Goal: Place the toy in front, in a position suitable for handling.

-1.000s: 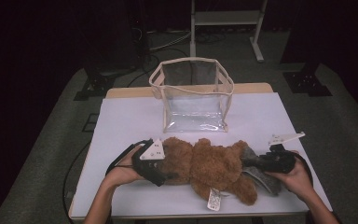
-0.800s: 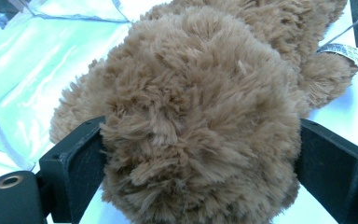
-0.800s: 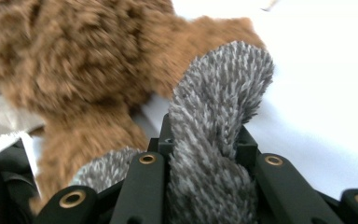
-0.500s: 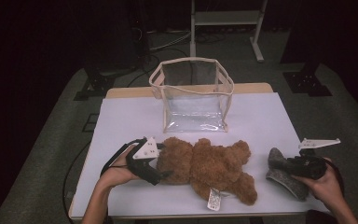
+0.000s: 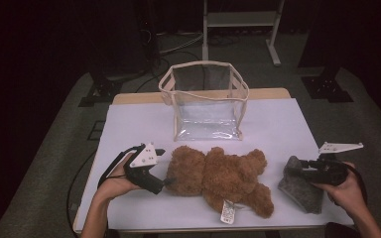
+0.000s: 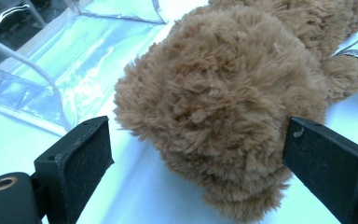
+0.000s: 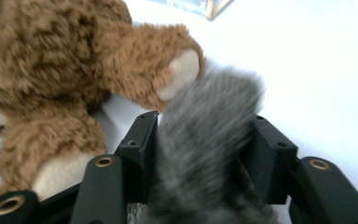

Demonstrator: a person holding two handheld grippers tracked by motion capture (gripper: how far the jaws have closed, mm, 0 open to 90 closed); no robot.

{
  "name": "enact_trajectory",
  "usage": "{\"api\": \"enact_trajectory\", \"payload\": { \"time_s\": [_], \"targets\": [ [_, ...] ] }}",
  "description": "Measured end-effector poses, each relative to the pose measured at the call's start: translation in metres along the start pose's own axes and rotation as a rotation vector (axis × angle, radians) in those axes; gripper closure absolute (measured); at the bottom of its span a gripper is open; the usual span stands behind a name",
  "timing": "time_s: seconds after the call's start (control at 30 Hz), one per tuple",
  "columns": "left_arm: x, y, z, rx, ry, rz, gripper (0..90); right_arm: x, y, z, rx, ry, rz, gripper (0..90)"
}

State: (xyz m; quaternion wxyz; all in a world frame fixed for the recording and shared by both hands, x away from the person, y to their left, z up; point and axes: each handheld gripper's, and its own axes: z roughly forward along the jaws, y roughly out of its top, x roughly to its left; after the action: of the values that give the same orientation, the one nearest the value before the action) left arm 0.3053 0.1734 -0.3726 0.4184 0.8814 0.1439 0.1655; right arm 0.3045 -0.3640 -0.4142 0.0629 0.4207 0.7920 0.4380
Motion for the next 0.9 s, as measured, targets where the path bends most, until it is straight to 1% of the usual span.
{"api": "enact_trajectory", "payload": {
  "time_s": [0.07,0.17,0.23,0.33,0.37,0.43,0.53,0.67,0.7,0.8,0.87,0.9],
  "targets": [
    [0.0,-0.001,-0.001,0.001,0.002,-0.004,7.5,0.002,0.008,-0.001,0.017,-0.02,-0.033,44.0],
    [0.001,0.0,-0.002,-0.002,0.006,-0.002,7.5,0.003,0.017,-0.002,0.004,-0.001,-0.034,43.8],
    [0.002,0.0,-0.004,0.0,0.009,-0.001,7.5,0.007,0.025,-0.001,-0.001,0.008,-0.059,43.2],
    [0.003,-0.002,-0.006,-0.005,0.016,-0.01,7.4,0.011,0.036,0.0,-0.009,0.022,-0.076,42.5],
    [0.003,-0.002,-0.007,-0.003,0.016,-0.008,7.4,0.014,0.043,0.001,-0.01,0.022,-0.093,42.1],
    [0.004,-0.003,-0.009,-0.008,0.022,-0.012,7.4,0.016,0.052,0.003,-0.017,0.043,-0.106,41.6],
    [0.004,-0.005,-0.012,-0.009,0.031,-0.017,7.4,0.022,0.065,0.007,-0.016,0.052,-0.136,41.2],
    [0.006,-0.007,-0.018,-0.013,0.045,-0.022,7.4,0.032,0.086,0.017,-0.017,0.098,-0.172,40.4],
    [0.006,-0.007,-0.018,-0.015,0.046,-0.024,7.4,0.036,0.093,0.022,-0.015,0.116,-0.183,40.3],
    [0.006,-0.008,-0.02,-0.016,0.049,-0.024,7.4,0.046,0.106,0.031,-0.012,0.148,-0.216,40.0],
    [0.007,-0.008,-0.022,-0.016,0.05,-0.024,7.4,0.055,0.117,0.039,-0.008,0.181,-0.243,39.8],
    [0.007,-0.008,-0.022,-0.017,0.052,-0.024,7.3,0.057,0.12,0.041,-0.007,0.188,-0.252,39.8]
  ]
}}
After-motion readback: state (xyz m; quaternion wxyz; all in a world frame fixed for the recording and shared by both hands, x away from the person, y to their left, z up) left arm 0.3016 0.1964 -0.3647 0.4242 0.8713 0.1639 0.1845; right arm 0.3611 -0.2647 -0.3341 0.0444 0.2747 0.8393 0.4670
